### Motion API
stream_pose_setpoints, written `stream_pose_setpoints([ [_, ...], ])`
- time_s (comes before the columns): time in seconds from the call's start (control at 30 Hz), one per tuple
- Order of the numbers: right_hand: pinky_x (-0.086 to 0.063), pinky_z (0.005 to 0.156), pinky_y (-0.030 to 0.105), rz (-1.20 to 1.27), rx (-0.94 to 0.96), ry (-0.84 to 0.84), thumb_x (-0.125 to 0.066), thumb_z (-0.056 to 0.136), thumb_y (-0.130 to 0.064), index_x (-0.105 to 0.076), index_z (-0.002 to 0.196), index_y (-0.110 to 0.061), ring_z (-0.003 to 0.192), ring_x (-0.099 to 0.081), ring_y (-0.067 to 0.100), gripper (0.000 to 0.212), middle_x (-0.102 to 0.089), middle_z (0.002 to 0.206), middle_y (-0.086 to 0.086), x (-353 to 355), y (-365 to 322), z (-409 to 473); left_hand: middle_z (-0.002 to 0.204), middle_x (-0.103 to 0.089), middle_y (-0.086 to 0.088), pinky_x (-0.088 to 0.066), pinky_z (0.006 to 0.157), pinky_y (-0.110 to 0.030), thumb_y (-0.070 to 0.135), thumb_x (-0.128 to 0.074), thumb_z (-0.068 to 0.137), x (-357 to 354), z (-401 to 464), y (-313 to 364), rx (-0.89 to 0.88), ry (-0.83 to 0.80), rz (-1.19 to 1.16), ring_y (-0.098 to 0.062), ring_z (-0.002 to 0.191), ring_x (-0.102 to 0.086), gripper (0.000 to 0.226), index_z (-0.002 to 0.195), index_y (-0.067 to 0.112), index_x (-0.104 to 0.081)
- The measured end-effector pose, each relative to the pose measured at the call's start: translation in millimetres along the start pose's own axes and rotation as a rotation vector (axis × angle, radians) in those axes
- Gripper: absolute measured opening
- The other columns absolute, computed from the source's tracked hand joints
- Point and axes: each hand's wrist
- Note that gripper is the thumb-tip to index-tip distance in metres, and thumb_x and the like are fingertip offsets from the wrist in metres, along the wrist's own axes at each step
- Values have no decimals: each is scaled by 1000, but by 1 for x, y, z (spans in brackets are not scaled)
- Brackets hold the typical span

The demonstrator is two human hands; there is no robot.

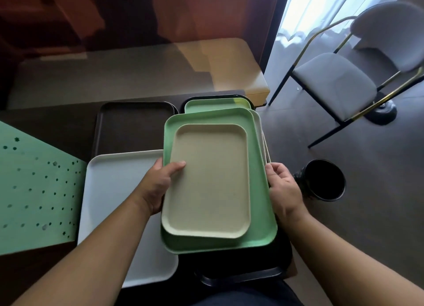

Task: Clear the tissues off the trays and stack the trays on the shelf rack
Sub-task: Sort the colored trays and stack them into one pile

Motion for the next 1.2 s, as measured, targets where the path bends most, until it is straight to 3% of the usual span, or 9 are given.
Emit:
stream_pose_setpoints([
  [0.1, -55, 74, 38, 24, -134, -115, -46, 106, -28, -67, 99, -5, 75, -63, 26, 32, -69, 85, 18, -8, -9, 9, 114, -69, -28, -61, 76, -50, 15, -62, 94, 12, 5, 2, 14, 8, 10, -40, 91, -70, 38, 130, 7, -55],
  [0.17, -54, 76, 37, -184, -74, -180, -47, 105, -32, -71, 101, -7, 78, -65, 25, 34, -72, 88, 11, -9, -13, 27, 110, -71, -26, -62, 71, -47, 12, -59, 96, 20, 5, 1, -6, 23, -1, -38, 87, -71, 32, 127, 6, -57],
  [0.23, -52, 88, 37, -652, 84, -113, -55, 99, -33, -68, 114, -14, 96, -64, 22, 27, -68, 107, 4, -11, -14, 51, 103, -74, -21, -62, 68, -45, 12, -58, 96, 25, 4, -1, -30, 27, -9, -34, 82, -73, 26, 121, 8, -60],
  [0.3, -48, 101, 42, -956, 78, -21, -58, 93, -36, -57, 131, -15, 116, -58, 29, 44, -57, 128, 9, -16, -13, 70, 102, -74, -20, -62, 70, -45, 15, -61, 92, 30, 3, -2, -47, 28, -25, -34, 82, -74, 28, 119, 9, -62],
  [0.57, -45, 95, 44, -1277, 99, 205, -60, 87, -26, -47, 124, -11, 119, -48, 35, 42, -49, 128, 14, -34, -6, 89, 94, -75, -17, -63, 70, -46, 10, -53, 97, 31, -6, 4, -67, 81, -72, -31, 75, -74, 19, 111, 8, -66],
  [0.8, -48, 91, 38, -1110, -75, 112, -56, 88, -28, -58, 109, -20, 111, -59, 34, 23, -65, 118, 9, -9, -7, 107, 95, -76, -17, -63, 69, -45, 13, -55, 97, 37, -11, 4, -71, 86, -58, -32, 78, -74, 21, 115, 7, -64],
  [0.97, -57, 81, 43, -527, -24, 113, -54, 88, -28, -55, 103, -20, 87, -65, 29, 17, -69, 104, 13, -10, -13, 77, 98, -76, -18, -62, 67, -42, 13, -55, 97, 36, -13, 7, -91, 82, -99, -33, 80, -74, 25, 120, 7, -63],
  [1.07, -58, 85, 51, -295, 66, 40, -55, 95, -27, -53, 99, -29, 89, -69, 33, 6, -71, 104, 13, -10, -18, 41, 99, -76, -18, -62, 65, -42, 13, -55, 98, 32, -12, 11, -93, 93, -121, -33, 80, -75, 27, 123, 6, -62],
  [1.2, -61, 77, 35, -109, 78, -153, -47, 105, -9, -62, 111, -21, 84, -73, 19, 20, -76, 101, 8, -5, -24, 0, 97, -77, -18, -62, 64, -41, 14, -56, 98, 28, -13, 17, -106, 102, -119, -32, 78, -76, 31, 125, 0, -62],
])
Point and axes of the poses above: each hand's wrist, its own z-axis towards the middle knuckle, its own x-axis out of the back of the hand, y = z × x
